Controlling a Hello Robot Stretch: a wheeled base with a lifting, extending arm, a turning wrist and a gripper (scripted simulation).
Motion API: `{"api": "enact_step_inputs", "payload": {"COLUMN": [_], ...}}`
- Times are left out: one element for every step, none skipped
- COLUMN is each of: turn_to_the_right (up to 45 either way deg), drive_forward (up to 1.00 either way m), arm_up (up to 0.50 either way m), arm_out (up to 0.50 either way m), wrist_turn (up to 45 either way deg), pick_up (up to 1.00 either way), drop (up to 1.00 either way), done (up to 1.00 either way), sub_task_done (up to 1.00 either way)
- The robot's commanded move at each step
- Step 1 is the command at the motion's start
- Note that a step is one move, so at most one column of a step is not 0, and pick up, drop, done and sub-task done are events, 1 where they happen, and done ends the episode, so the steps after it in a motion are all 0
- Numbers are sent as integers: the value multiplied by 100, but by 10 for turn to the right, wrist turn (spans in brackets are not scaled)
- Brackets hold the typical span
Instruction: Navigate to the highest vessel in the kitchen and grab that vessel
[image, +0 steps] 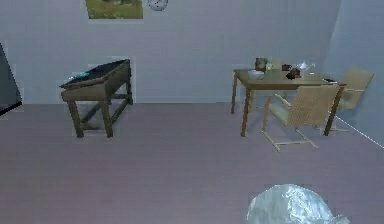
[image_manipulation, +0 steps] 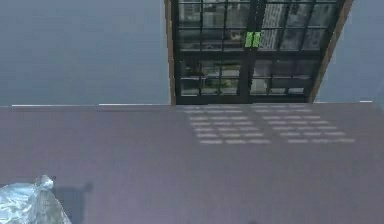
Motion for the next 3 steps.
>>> {"api": "enact_step_inputs", "payload": {"turn_to_the_right": [-30, -150, 0], "drive_forward": [0, 0, 45], "arm_up": [0, 0, 0], "arm_out": [0, 0, 0], "wrist_turn": [0, 0, 0], "pick_up": [0, 0, 0], "drop": [0, 0, 0], "done": [0, 0, 0], "sub_task_done": [0, 0, 0]}}
